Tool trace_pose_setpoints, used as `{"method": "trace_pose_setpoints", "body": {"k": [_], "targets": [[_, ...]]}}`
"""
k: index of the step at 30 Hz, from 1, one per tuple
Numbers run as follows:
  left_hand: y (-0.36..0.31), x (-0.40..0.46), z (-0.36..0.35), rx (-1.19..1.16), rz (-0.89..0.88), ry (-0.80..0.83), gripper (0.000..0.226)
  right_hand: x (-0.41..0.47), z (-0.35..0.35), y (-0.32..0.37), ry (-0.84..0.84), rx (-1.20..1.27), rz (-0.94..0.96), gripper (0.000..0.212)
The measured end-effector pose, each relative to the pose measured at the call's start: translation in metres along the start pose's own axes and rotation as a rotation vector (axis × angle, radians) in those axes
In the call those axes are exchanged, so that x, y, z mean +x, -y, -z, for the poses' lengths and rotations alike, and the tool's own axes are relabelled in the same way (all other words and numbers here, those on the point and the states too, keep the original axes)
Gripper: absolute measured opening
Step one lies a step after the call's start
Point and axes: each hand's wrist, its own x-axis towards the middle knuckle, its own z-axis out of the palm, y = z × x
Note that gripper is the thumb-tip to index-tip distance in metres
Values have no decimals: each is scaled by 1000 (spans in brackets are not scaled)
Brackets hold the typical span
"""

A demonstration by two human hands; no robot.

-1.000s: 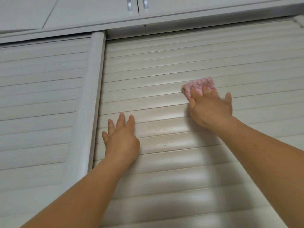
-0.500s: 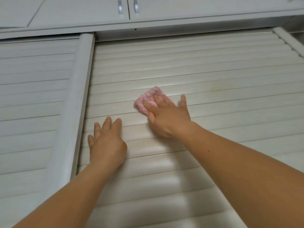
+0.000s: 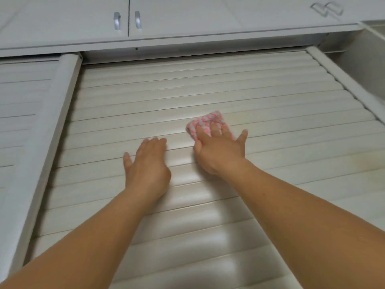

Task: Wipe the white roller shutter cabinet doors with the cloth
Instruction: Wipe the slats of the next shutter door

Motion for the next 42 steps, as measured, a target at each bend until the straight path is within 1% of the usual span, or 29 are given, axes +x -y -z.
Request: {"method": "trace_pose_setpoints", "body": {"k": [2,4,6,12,16,19,22,24,31,35,39,42], "targets": [[-28,9,-8,-16,-53,54,74,2,-1,-19,-37,-48,83,50],[-47,14,-14,-27,-65,89,74,5,0,-37,-53,-74,101,49],[-61,16,-18,10,-54,91,72,7,2,-55,-48,-71,74,49],[-73,10,-27,198,-32,19,69,13,8,-126,-85,-96,-32,50],[-80,13,-28,221,8,-32,69,12,16,-175,-76,-97,-156,51],[-82,15,-28,205,32,-58,73,12,19,-180,-50,-88,-283,53],[-82,15,-29,204,45,-66,78,14,19,-155,-34,-17,-351,55],[-81,14,-30,192,48,-73,79,14,18,-132,-40,-2,-303,55],[-78,16,-33,156,57,-92,81,15,6,-48,-37,-20,32,54],[-75,16,-35,121,53,-103,75,23,1,-32,-16,2,207,51],[-74,14,-35,194,32,-118,78,36,0,-47,-86,-48,254,49],[-77,14,-36,247,23,-125,78,45,5,-67,-124,-55,187,48]]}}
